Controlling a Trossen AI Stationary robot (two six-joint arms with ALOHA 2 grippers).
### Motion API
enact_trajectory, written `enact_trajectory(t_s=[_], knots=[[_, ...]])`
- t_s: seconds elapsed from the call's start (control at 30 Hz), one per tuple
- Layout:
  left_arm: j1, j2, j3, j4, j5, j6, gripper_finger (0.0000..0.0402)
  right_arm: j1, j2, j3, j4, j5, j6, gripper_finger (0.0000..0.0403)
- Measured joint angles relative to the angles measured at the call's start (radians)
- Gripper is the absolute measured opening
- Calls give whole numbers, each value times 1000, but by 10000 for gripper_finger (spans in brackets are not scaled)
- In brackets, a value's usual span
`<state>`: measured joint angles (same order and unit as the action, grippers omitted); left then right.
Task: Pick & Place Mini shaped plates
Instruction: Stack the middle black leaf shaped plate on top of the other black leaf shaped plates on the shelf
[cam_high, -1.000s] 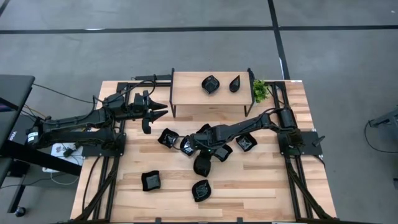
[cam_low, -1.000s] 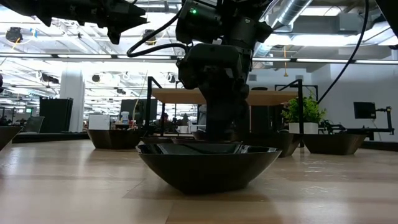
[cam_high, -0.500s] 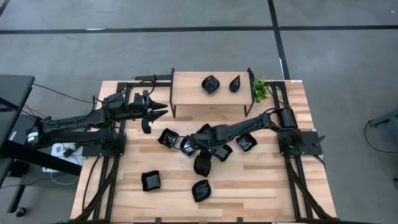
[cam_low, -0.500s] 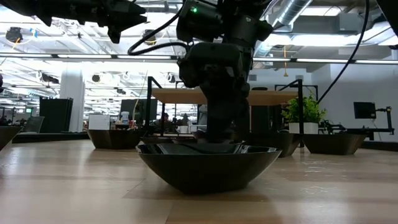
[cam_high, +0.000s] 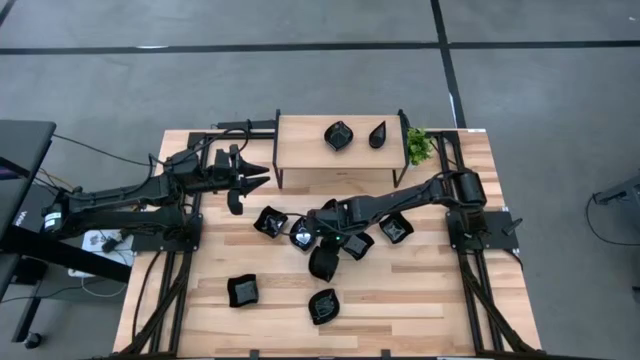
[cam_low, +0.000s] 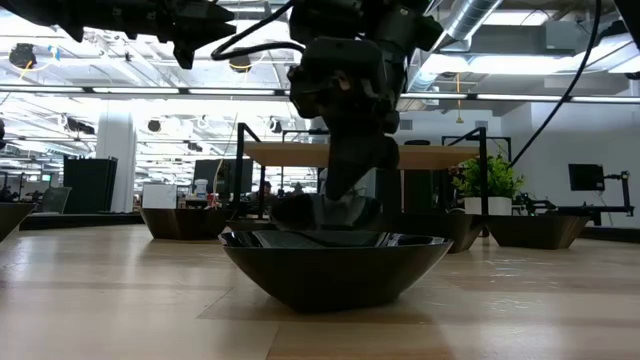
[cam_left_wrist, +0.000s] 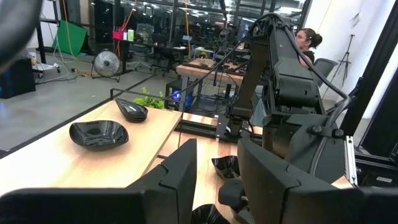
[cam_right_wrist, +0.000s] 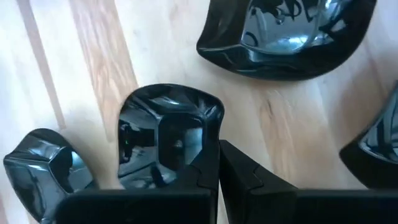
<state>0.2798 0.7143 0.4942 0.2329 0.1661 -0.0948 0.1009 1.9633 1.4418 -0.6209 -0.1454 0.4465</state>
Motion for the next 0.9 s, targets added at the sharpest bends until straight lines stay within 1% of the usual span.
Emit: enact_trajectory(t_s=[0.27, 0.47, 0.67, 0.9], knots=[[0, 0, 0, 0, 0, 0, 118, -8, -11, 0, 7, -14, 0, 0], [0, 0, 0, 1, 0, 0, 118, -29, -72, 0, -11, -19, 7, 0], [0, 0, 0, 4, 0, 0, 118, -88, -170, 0, -11, -79, 33, 0], [0, 0, 0, 8, 0, 0, 118, -189, -262, 0, -15, -146, 88, 0]])
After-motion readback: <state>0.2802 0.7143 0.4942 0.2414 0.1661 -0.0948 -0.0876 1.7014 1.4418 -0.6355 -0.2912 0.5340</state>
